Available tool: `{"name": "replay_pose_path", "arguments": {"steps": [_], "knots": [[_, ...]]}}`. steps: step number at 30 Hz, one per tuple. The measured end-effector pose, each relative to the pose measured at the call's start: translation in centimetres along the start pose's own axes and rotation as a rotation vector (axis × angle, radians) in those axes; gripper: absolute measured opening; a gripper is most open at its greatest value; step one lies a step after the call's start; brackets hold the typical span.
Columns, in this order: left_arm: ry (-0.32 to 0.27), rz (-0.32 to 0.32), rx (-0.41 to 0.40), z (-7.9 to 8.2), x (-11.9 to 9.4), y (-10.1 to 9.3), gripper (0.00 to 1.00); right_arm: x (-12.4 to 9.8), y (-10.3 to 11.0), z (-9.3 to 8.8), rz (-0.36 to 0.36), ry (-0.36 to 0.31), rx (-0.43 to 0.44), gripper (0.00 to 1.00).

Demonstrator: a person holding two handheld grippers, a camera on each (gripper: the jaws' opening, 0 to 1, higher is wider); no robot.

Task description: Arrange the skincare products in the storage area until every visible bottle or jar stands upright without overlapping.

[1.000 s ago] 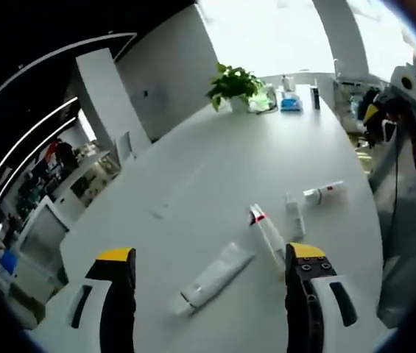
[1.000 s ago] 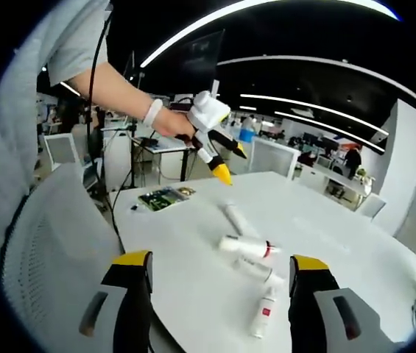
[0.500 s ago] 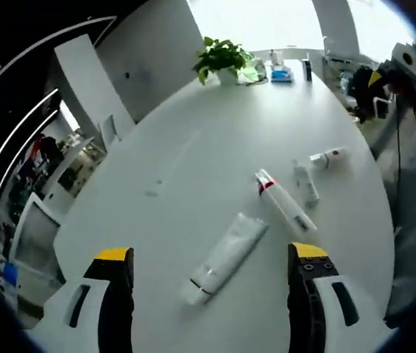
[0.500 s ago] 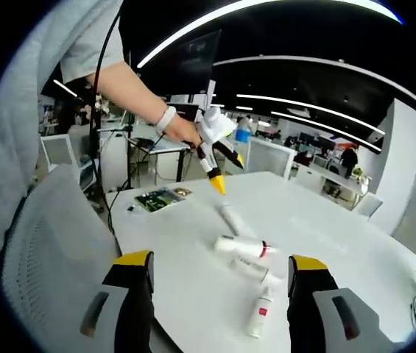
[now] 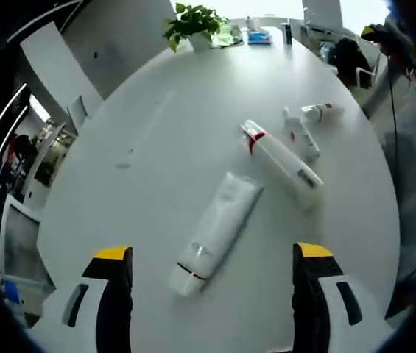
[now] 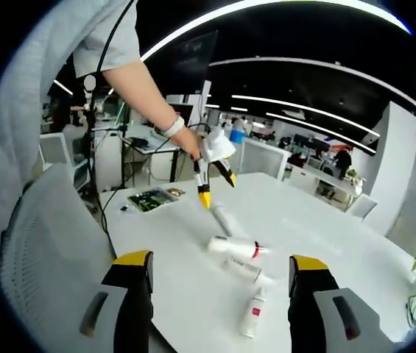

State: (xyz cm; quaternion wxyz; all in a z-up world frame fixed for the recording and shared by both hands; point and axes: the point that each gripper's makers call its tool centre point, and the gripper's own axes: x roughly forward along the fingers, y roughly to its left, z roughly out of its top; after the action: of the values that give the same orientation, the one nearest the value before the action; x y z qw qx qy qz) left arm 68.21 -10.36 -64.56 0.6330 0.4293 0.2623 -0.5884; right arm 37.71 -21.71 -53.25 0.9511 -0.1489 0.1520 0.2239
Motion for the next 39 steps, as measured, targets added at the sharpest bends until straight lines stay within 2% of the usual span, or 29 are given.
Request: {"name": "replay_pose_path", "arguments": {"steps": [6,8,11,17,20,21,24,27,30,32,35,36,37,38,39], "knots": [[0.036,-0.062,0.020,-0.3,2.0,0.0,0.89,0.1,0.1,-0.2,0.001,0.013,-0.008,0.75],[0.058,-0.093,0.015,-1.0,2.7,-0.2,0.88,0.1,0.1,-0.3,0.002,0.016,-0.008,0.75],[0.106,-0.109,0.057,-1.8,3.5,-0.1,0.85,0.1,0.0,-0.4,-0.002,0.018,-0.006,0.74],[0.159,-0.147,0.122,-2.2,4.8,0.5,0.77,0.2,-0.2,-0.7,-0.004,0.033,0.003,0.75],[0.164,-0.170,0.131,-2.0,5.3,0.1,0.76,0.3,-0.1,-1.1,0.002,0.050,0.001,0.74],[0.119,-0.213,0.106,-1.3,5.7,-0.8,0.76,0.3,-0.2,-1.2,0.000,0.054,0.005,0.74],[0.186,-0.193,0.140,-2.4,6.3,-0.2,0.72,0.4,-0.1,-1.3,0.003,0.059,0.012,0.74],[0.192,-0.220,0.167,-2.4,6.8,-0.7,0.64,0.4,0.0,-1.5,0.010,0.068,0.007,0.74],[0.224,-0.232,0.205,-2.6,7.1,-0.7,0.64,0.5,0.0,-1.5,0.009,0.071,0.015,0.73],[0.198,-0.231,0.180,-2.1,7.3,-0.4,0.65,0.5,-0.1,-1.7,0.008,0.080,0.016,0.73],[0.208,-0.255,0.165,-2.2,7.5,-0.4,0.64,0.5,-0.1,-1.7,0.009,0.080,0.016,0.73],[0.209,-0.271,0.167,-2.2,7.5,-0.6,0.63,0.5,-0.1,-1.8,0.009,0.086,0.018,0.73],[0.231,-0.325,0.130,-2.6,7.3,-1.6,0.57,0.5,-0.1,-1.9,0.011,0.091,0.020,0.73],[0.239,-0.342,0.114,-2.7,7.2,-1.9,0.56,0.5,-0.1,-1.9,0.011,0.090,0.020,0.72],[0.235,-0.288,0.113,-2.5,7.5,-0.8,0.54,0.5,-0.1,-1.9,0.010,0.088,0.020,0.73]]}}
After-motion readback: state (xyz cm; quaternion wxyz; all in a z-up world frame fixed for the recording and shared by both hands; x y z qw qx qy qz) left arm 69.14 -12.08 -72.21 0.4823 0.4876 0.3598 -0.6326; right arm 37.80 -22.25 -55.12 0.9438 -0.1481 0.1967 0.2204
